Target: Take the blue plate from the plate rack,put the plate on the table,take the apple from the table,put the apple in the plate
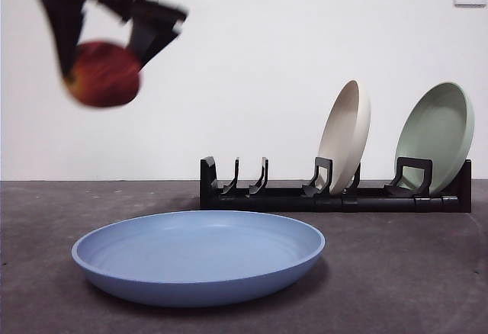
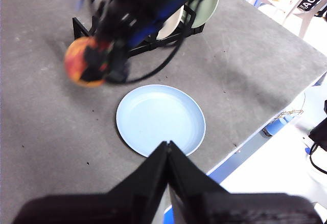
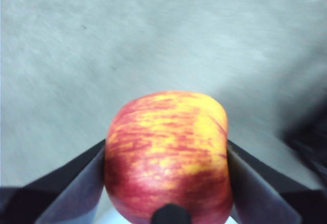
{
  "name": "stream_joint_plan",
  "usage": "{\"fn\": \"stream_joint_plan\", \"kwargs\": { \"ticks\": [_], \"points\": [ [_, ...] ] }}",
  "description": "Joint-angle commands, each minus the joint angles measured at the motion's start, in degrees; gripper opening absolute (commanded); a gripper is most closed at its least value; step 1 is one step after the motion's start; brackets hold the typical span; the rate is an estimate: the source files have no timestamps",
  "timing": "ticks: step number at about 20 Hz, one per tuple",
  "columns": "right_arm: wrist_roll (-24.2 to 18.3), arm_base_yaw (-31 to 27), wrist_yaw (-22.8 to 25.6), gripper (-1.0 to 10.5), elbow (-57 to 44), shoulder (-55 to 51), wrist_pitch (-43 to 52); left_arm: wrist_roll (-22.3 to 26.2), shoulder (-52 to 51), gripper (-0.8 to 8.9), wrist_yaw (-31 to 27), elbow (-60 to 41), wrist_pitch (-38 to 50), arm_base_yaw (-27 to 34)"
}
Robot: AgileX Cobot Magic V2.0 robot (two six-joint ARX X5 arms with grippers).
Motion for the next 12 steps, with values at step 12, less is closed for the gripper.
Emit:
{"fn": "stream_joint_plan", "kwargs": {
  "ticks": [12],
  "points": [
    [-3.1, -5.4, 7.2, -0.1, -16.6, -24.3, -6.0, 1.3, -0.3, -0.08, -3.2, 0.0, 0.2, -0.1]
  ]
}}
